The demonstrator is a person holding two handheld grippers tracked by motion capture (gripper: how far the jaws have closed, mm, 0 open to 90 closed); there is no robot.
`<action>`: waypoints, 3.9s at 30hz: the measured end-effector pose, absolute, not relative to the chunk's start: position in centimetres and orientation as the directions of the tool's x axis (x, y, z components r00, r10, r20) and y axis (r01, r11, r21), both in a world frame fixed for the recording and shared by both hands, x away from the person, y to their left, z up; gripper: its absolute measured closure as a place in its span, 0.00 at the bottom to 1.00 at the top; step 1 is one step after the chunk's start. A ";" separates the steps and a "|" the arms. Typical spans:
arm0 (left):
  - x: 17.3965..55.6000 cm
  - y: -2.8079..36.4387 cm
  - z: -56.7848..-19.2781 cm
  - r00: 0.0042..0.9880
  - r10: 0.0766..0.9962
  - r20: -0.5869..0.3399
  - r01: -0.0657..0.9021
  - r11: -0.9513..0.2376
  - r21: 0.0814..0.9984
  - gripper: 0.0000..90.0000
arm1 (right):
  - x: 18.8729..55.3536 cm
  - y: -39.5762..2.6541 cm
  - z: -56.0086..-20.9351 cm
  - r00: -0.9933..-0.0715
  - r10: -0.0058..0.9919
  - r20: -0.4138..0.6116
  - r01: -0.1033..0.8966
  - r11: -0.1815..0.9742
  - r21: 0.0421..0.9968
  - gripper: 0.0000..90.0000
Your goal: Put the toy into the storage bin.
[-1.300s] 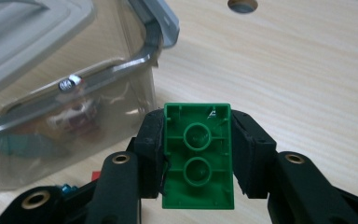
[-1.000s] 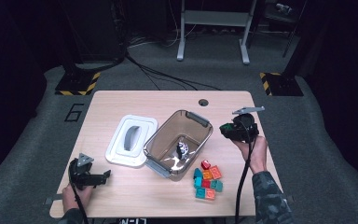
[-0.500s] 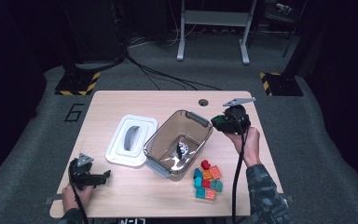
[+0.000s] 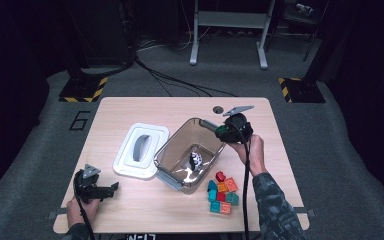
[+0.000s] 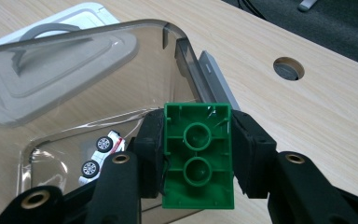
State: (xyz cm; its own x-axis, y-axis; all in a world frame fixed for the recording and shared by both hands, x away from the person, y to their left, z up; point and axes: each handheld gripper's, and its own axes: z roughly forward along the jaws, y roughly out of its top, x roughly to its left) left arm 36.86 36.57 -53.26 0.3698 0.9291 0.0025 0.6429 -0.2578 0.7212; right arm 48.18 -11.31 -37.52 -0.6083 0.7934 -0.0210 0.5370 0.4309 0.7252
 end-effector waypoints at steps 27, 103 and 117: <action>36.9 36.6 -53.3 0.371 0.928 0.005 0.642 -0.261 0.721 0.00 | 47.9 -9.5 -39.1 -0.679 0.732 -0.058 0.513 0.530 0.676 0.50; 36.9 36.6 -53.2 0.372 0.928 0.010 0.646 -0.267 0.715 0.00 | 40.3 -15.6 -48.5 -0.473 0.879 0.057 0.773 0.383 0.505 0.59; 36.9 36.6 -53.2 0.376 0.927 0.005 0.649 -0.267 0.712 0.00 | 41.0 -15.1 -48.8 -0.466 0.883 0.055 0.780 0.380 0.497 0.65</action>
